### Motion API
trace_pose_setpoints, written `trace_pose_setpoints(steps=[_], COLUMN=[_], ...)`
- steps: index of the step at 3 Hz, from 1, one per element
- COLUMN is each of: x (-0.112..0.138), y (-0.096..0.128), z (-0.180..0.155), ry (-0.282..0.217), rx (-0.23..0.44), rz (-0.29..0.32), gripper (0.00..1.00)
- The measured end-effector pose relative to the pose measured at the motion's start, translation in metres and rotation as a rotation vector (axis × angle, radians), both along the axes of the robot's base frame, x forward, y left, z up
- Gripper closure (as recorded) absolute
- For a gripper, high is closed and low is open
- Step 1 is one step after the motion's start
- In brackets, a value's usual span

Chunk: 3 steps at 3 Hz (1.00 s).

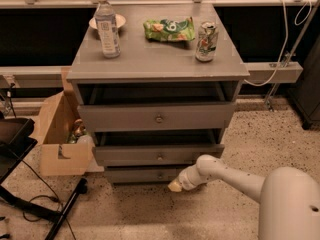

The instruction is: Close middle drawer

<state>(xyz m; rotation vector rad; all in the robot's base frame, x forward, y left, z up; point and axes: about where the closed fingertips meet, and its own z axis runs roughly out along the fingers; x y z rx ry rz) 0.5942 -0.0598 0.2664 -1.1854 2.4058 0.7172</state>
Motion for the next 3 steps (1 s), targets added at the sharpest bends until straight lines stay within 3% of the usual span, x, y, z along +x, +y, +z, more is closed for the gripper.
trace_pose_setpoints(steps=[2, 3], x=[0.078, 0.098], y=[-0.028, -0.039], z=[-0.002, 0.007], ry=[-0.011, -0.039], rx=[0.014, 0.015], rz=[-0.091, -0.123], gripper=[1.00, 1.00])
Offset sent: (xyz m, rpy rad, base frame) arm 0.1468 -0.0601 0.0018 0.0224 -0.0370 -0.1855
